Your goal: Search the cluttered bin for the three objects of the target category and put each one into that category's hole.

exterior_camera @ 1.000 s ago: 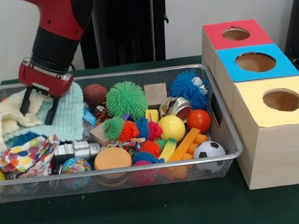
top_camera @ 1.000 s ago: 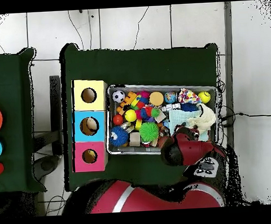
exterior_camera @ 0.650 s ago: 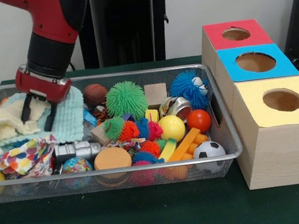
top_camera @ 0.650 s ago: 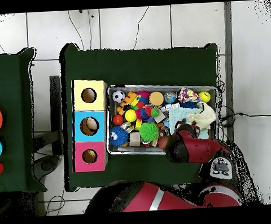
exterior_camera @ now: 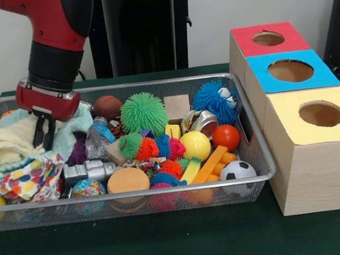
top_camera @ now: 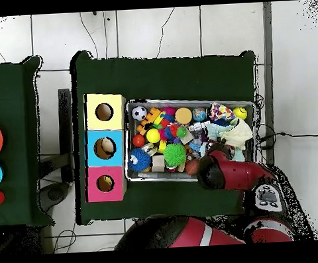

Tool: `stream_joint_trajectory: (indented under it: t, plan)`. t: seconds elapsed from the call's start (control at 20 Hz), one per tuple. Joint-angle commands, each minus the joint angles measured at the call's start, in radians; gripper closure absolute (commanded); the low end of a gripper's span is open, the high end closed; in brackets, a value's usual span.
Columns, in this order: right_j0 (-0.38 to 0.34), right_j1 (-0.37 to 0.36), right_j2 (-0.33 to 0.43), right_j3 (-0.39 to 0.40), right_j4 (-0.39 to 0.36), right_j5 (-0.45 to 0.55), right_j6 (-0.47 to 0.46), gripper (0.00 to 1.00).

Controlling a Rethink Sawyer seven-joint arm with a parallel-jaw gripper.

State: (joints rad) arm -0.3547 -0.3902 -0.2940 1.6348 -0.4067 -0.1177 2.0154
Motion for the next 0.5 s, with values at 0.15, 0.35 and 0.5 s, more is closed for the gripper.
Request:
stream_joint_trajectory:
  t: [0.15, 0.35, 0.5]
  plan:
    - [0.021, -0.059, 0.126, 0.101, -0.048, 0.107, 0.041, 1.0]
    - [-0.078, -0.191, 0.265, 0.231, -0.048, 0.176, 0.032, 1.0]
    - [-0.105, -0.27, 0.328, 0.31, -0.015, 0.237, 0.033, 1.0]
